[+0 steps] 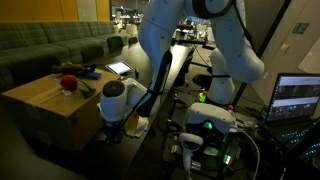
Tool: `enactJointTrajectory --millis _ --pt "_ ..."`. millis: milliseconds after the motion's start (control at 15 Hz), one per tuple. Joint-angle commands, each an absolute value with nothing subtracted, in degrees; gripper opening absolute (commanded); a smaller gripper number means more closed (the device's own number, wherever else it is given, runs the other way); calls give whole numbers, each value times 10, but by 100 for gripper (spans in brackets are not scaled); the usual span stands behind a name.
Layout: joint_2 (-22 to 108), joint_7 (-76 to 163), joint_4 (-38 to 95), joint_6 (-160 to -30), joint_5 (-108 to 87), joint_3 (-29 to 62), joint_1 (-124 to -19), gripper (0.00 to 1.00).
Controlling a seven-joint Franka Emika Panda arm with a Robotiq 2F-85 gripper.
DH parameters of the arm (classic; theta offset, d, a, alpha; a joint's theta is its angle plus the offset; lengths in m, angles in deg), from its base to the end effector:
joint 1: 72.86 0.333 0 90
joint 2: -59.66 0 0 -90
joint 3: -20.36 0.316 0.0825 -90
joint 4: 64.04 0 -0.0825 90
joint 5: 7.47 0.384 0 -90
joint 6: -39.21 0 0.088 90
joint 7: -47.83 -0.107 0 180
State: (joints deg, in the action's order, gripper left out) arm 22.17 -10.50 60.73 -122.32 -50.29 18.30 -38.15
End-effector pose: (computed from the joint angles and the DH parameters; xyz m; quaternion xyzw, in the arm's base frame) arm 0.4266 0.3115 0.0803 0.9830 0.1352 0.0818 0.0932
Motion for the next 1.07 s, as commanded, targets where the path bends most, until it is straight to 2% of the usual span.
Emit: enactJointTrajectory --millis 0,133,200,267,467,733,1000 --pt "166 -74 572 -1274 -473 184 -392 31" --pt "154 -50 574 -1296 -447 185 -397 31" --pt "149 -34 575 -1305 -430 186 -399 81" --pt "145 -16 578 -1318 -412 186 -400 81" --pt "146 43 591 -1343 -350 180 -394 100" --pt "180 130 625 -1349 -267 186 -396 100" --pt "298 220 724 -1318 -203 206 -421 100"
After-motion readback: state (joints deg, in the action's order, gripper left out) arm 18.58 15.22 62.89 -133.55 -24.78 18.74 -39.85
